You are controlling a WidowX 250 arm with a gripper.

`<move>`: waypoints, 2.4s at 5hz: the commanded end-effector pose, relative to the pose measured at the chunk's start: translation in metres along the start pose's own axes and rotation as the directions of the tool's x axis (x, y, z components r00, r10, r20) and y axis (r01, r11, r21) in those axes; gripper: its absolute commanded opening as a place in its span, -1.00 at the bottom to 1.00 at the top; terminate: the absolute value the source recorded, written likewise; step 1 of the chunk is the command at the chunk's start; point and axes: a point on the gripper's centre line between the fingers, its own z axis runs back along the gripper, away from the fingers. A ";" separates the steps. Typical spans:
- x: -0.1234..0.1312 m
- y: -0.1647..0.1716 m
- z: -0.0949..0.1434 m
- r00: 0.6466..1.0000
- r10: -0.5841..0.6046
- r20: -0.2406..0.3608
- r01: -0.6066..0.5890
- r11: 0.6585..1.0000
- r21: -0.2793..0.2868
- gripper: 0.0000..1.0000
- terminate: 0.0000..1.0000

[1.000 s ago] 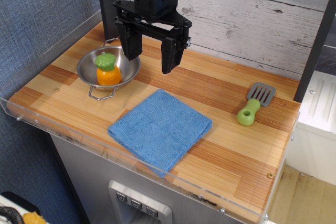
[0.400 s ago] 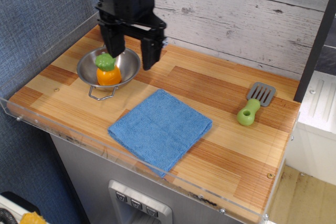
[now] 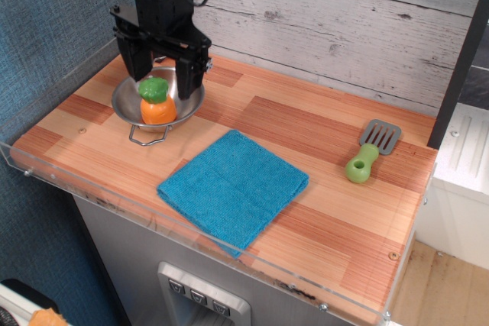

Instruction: Pick up the bottle from the pot and put it on the table

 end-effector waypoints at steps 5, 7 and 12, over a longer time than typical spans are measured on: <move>0.007 0.041 -0.024 0.994 0.103 0.026 -0.102 0.994 -0.041 -1.00 -1.00; 0.012 0.011 0.020 0.991 0.061 0.122 -0.050 0.995 -0.092 -1.00 -1.00; -0.063 -0.156 0.020 0.966 -0.256 0.021 0.256 0.952 -0.166 -1.00 -1.00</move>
